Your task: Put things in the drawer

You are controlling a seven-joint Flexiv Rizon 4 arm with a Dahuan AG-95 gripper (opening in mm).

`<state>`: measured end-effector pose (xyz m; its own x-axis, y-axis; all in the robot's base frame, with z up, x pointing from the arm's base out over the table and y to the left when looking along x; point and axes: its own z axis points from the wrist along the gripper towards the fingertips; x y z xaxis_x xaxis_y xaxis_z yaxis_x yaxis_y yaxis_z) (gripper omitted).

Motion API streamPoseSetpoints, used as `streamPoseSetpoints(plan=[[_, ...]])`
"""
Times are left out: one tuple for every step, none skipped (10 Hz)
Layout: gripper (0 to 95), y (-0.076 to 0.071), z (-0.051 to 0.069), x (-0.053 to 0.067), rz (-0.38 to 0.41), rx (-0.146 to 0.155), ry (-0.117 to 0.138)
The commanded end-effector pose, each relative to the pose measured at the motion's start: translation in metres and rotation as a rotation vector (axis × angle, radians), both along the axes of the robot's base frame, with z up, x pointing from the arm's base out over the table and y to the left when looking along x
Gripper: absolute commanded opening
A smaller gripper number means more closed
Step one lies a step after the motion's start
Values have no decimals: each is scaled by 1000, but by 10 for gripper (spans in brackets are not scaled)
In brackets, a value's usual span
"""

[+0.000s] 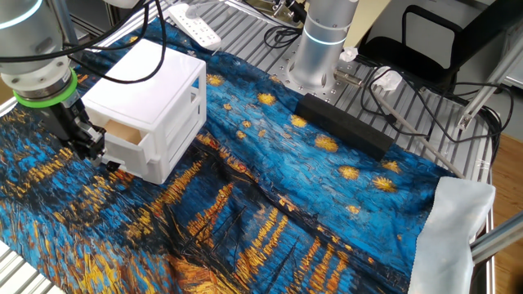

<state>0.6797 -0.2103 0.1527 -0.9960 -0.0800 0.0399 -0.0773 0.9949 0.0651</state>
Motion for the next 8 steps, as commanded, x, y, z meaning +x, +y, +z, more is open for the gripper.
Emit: streamPoseSetpoints(plan=[[0, 0, 0, 0, -3, 4, -2], [0, 0, 1, 0, -4, 4, -3], [0, 0, 1, 0, -3, 4, -5], [0, 0, 1, 0, -1, 4, -5], [0, 0, 1, 0, 0, 5, -7], [0, 0, 1, 0, 2, 4, -7], [0, 0, 1, 0, 4, 7, -7], [0, 0, 1, 0, 5, 6, -12]])
